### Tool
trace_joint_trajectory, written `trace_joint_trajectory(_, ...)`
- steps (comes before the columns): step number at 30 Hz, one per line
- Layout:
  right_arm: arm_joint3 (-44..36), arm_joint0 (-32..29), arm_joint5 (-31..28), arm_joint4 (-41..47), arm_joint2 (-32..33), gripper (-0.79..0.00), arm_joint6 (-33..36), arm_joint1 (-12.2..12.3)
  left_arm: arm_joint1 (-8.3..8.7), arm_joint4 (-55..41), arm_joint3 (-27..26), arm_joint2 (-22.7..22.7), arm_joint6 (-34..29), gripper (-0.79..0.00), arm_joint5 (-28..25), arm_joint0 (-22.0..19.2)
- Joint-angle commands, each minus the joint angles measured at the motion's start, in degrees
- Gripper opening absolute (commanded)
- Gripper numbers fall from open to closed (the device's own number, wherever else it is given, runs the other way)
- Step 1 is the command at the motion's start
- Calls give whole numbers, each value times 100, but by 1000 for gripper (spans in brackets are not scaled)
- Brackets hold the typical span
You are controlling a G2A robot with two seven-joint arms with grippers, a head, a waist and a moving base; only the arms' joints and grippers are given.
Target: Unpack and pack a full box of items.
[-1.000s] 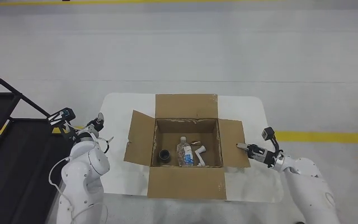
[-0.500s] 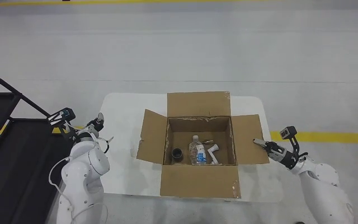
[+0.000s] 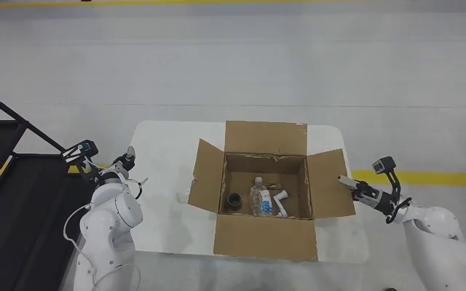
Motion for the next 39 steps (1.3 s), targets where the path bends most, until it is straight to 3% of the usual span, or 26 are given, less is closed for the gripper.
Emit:
trace_joint_trajectory(1, -362, -60, -7, 9, -17, 0, -7, 23, 0, 0, 0, 0, 0, 0, 0, 0)
trace_joint_trajectory(7, -1319, -171, -88, -400, -450, 0, -205, 20, 0, 0, 0, 0, 0, 0, 0, 0)
trace_joint_trajectory(14, -1508, 30, 138, -1022, -1173, 0, -756, -60, 0, 0, 0, 0, 0, 0, 0, 0)
trace_joint_trajectory(15, -1453, 80, 186, -1124, -1253, -15, -837, -68, 0, 0, 0, 0, 0, 0, 0, 0)
trace_joint_trajectory(17, -1356, 172, 232, -1254, -1414, -169, -947, -87, 0, 0, 0, 0, 0, 0, 0, 0)
trace_joint_trajectory(24, -1044, 432, 330, -1511, -1764, -268, -1184, -125, 0, 0, 0, 0, 0, 0, 0, 0)
trace_joint_trajectory(28, -931, 552, 397, -1656, -1893, -215, -1235, -130, 0, 0, 0, 0, 0, 0, 0, 0)
trace_joint_trajectory(30, -843, 615, 525, -1710, -1955, -289, -1274, -135, 0, 0, 0, 0, 0, 0, 0, 0)
trace_joint_trajectory(31, -813, 649, 572, -1719, -1982, -286, -1294, -138, 0, 0, 0, 0, 0, 0, 0, 0)
trace_joint_trajectory(33, -779, 697, 550, -1653, -2031, -234, -1272, -144, 0, 0, 0, 0, 0, 0, 0, 0)
trace_joint_trajectory(39, -785, 801, 566, -1592, -2059, -219, -1274, -134, 0, 0, 0, 0, 0, 0, 0, 0)
